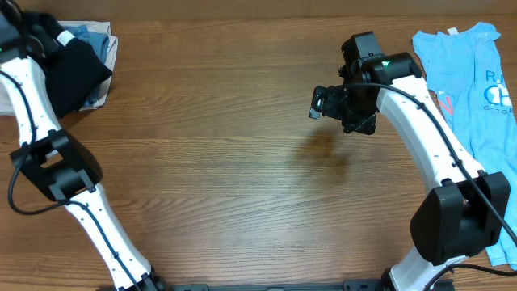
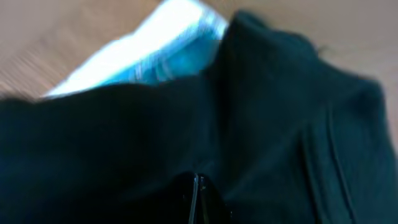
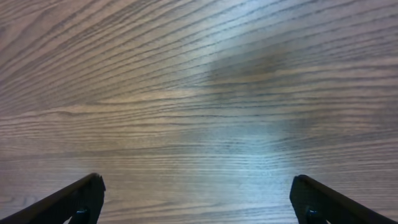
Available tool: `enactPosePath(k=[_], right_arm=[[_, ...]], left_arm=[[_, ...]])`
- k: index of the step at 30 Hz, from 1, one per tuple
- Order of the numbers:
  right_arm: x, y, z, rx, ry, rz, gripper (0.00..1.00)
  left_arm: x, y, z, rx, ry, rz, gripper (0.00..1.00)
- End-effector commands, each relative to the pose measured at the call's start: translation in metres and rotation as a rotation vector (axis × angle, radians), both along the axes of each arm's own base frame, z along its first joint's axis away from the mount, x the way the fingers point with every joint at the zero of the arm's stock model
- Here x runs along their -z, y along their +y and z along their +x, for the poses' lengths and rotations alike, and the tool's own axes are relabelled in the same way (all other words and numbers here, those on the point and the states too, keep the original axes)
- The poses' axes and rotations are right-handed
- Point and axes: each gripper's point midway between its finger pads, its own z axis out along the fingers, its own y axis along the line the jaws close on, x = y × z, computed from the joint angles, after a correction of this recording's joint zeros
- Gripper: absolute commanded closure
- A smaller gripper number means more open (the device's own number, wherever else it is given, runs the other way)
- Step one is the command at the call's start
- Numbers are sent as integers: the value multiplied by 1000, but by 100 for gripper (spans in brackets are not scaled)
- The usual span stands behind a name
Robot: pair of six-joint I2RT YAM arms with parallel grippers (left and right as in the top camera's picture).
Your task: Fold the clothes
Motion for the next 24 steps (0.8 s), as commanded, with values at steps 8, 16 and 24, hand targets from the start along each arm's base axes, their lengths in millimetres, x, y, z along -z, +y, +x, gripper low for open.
enactPosePath(k=[8,16,24], right_arm=[[2,-4,-5,3,16,-25,0],[2,-4,-5,4,16,-25,0],[2,-4,-6,3,21,-26,0]], left_arm=[[-18,17,-8,-48,-11,37,92],[-137,-30,-5,22,-185,41,93],[-101,-96,-15,104,5,-53,96]])
